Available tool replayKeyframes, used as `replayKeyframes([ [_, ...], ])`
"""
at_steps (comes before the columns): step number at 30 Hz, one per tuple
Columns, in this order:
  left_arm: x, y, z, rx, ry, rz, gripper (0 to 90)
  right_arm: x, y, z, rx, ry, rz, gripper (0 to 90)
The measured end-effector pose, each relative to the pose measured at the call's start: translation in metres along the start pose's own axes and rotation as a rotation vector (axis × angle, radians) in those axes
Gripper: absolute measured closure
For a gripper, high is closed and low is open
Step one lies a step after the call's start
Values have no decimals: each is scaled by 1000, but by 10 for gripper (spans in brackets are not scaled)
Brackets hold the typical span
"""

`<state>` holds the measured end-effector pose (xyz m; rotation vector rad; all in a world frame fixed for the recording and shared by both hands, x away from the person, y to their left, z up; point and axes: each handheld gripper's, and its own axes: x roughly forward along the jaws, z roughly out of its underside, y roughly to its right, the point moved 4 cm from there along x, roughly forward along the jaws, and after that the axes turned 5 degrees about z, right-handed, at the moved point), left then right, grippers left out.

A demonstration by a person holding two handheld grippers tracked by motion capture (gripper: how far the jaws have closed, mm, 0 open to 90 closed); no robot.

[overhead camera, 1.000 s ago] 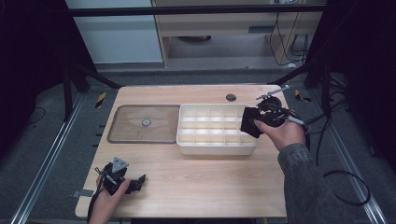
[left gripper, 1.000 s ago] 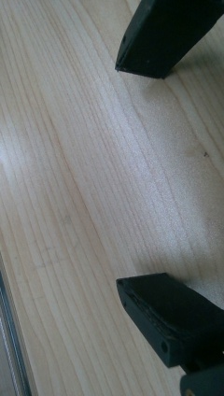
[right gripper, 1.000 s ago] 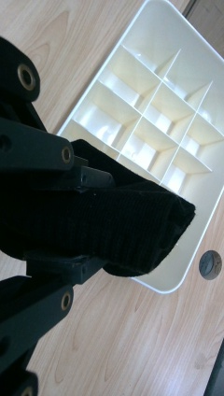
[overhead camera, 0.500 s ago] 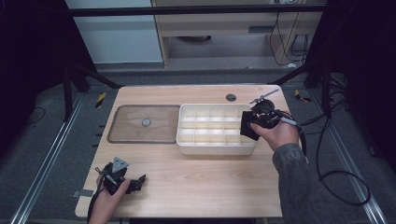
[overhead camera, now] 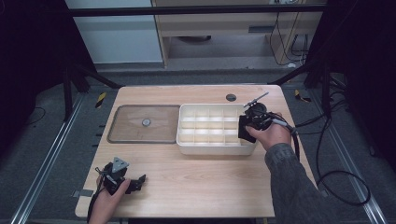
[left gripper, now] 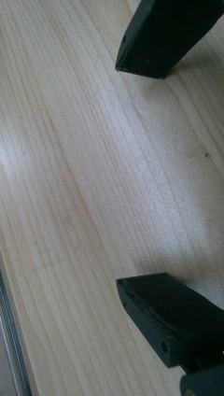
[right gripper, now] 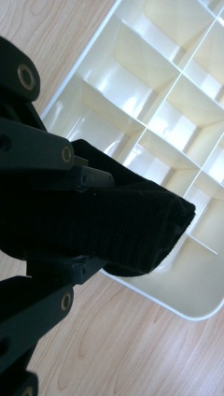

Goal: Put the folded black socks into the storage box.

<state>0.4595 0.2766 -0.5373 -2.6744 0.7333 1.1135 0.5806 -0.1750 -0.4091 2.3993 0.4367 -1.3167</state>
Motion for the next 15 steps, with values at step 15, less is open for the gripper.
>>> replayKeyframes([
  [15,0,0,0,4,-4,0,0,17,-1,5,-6,-43,39,666],
])
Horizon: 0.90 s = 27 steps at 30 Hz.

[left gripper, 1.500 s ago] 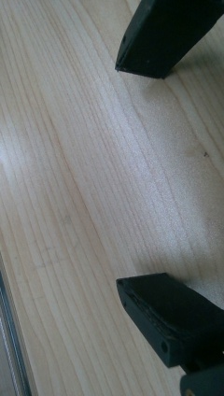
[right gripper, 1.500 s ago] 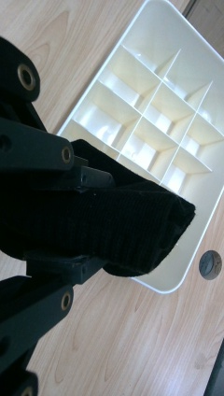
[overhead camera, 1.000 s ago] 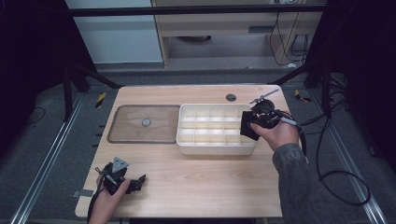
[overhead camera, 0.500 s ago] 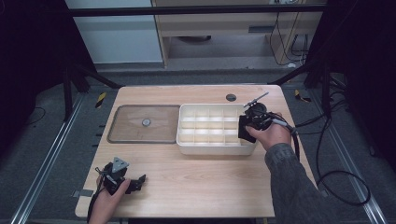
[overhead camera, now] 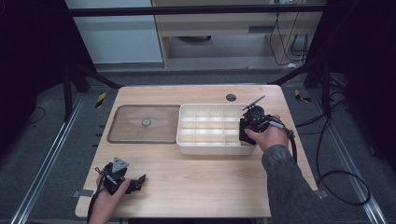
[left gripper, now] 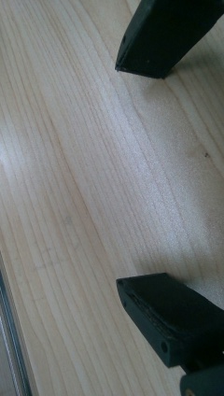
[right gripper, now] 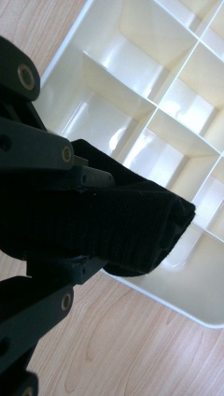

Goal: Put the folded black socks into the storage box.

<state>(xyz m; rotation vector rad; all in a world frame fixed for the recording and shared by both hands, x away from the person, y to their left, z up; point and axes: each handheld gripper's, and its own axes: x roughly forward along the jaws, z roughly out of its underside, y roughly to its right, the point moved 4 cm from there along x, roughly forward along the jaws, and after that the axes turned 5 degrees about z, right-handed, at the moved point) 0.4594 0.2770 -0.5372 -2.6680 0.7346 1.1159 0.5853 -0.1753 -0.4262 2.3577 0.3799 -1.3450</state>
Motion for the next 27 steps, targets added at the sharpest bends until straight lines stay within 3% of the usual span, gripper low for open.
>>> replayKeyframes([
  [16,0,0,0,0,2,-1,0,5,-1,2,-16,-11,25,666],
  [27,0,0,0,4,-2,1,0,16,-8,9,10,-35,-14,667],
])
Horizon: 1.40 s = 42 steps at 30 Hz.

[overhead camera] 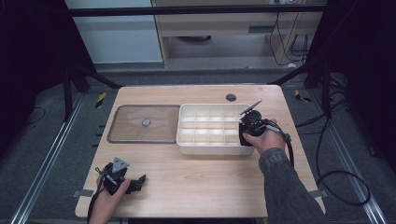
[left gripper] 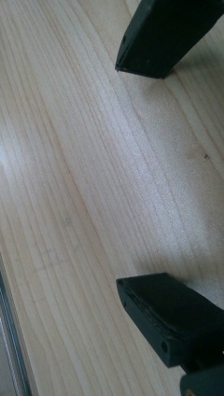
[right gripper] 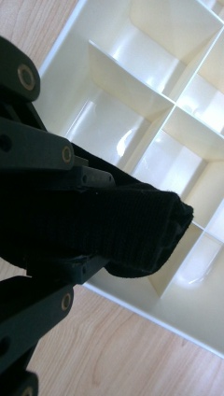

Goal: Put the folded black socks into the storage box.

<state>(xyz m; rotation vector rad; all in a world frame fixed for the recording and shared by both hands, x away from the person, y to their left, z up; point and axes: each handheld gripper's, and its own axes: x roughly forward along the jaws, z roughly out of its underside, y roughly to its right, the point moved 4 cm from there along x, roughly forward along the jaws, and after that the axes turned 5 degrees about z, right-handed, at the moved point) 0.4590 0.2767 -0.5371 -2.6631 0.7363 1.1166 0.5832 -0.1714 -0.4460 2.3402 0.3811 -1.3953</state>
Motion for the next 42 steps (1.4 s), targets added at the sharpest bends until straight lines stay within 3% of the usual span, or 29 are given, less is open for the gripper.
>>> replayKeyframes([
  [30,0,1,0,-3,2,2,0,4,-1,6,-6,2,-21,609],
  [35,0,1,0,0,3,5,0,-2,-1,4,-6,17,-17,549],
  [38,0,1,0,1,3,5,0,-9,2,2,7,18,-16,452],
  [42,1,1,0,2,3,6,0,-18,4,2,13,20,-29,387],
])
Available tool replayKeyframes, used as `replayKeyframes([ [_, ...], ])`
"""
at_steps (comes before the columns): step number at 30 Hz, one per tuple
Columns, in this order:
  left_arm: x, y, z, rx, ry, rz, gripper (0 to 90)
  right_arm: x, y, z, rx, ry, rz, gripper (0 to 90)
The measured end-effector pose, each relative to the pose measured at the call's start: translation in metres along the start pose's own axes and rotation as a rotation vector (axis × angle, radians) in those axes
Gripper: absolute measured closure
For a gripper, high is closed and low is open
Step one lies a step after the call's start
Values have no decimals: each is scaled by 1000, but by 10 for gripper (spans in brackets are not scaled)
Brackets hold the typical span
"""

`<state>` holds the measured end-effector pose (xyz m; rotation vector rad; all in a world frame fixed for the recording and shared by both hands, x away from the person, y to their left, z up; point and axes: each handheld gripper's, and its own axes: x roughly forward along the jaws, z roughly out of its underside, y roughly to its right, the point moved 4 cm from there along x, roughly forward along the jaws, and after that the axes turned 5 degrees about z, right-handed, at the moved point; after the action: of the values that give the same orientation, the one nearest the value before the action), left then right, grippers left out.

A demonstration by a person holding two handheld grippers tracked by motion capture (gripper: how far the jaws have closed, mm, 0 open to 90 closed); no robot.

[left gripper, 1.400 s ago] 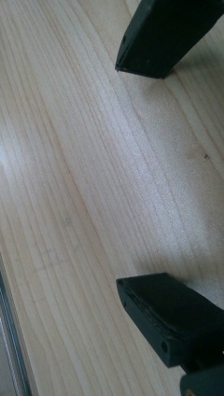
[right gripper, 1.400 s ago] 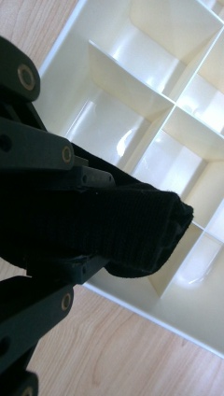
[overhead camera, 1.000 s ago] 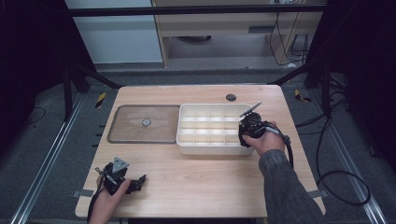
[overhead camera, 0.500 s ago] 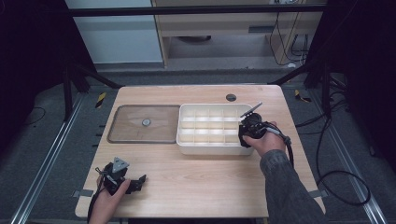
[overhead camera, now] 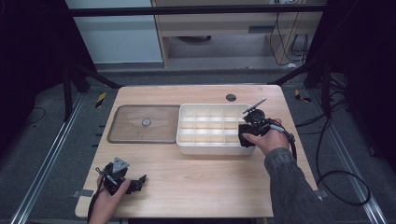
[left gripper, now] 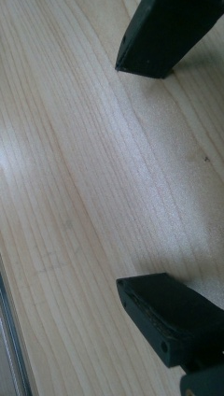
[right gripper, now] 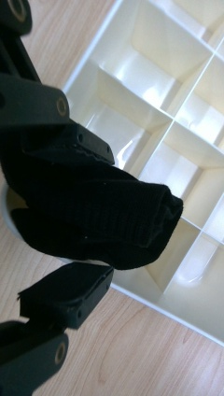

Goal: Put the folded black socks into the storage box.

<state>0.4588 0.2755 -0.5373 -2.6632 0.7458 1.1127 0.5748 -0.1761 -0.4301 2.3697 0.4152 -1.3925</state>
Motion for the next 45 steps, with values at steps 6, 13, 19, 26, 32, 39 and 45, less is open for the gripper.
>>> replayKeyframes([
  [6,0,0,0,-1,0,0,0,-17,4,-2,21,36,-20,298],
  [13,0,0,0,-1,0,0,0,-33,12,-2,25,73,-26,236],
  [19,0,0,0,-4,4,0,0,-43,20,-2,43,89,-17,183],
  [26,0,0,0,-4,4,0,0,-58,31,-3,72,122,-16,127],
  [32,0,0,0,-4,4,0,0,-69,36,-4,75,136,-33,225],
  [39,0,0,0,0,3,0,0,-77,36,-7,72,128,-44,444],
  [45,0,0,0,0,3,1,0,-82,35,-12,77,127,-70,609],
])
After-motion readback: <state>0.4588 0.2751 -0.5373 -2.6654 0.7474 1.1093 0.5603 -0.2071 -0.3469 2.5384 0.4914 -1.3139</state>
